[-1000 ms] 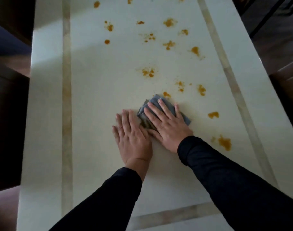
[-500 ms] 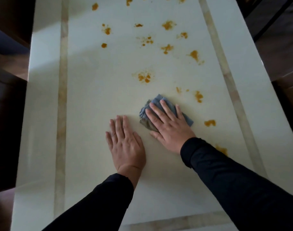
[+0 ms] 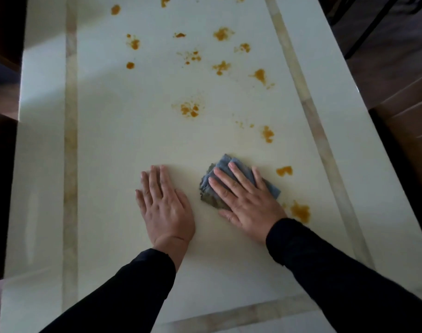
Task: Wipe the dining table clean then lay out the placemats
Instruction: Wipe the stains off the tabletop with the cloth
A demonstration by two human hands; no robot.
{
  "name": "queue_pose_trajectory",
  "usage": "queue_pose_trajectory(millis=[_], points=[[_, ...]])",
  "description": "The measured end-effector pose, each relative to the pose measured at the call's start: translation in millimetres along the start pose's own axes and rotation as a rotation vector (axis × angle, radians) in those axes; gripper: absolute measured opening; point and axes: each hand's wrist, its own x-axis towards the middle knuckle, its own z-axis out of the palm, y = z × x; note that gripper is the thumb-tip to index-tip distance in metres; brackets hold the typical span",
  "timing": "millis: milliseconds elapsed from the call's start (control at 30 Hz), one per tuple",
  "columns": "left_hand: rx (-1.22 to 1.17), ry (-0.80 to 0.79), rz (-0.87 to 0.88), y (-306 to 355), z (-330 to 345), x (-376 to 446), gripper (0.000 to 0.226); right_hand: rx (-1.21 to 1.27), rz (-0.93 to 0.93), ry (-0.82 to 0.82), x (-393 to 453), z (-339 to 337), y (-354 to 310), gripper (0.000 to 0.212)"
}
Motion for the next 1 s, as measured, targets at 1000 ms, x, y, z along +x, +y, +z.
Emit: queue_pose_trajectory(millis=[1000], points=[[-0.071,-0.049,0.014,61,21,-28,0.061,0.059,0.443,0.03,-62,1,65,0.069]])
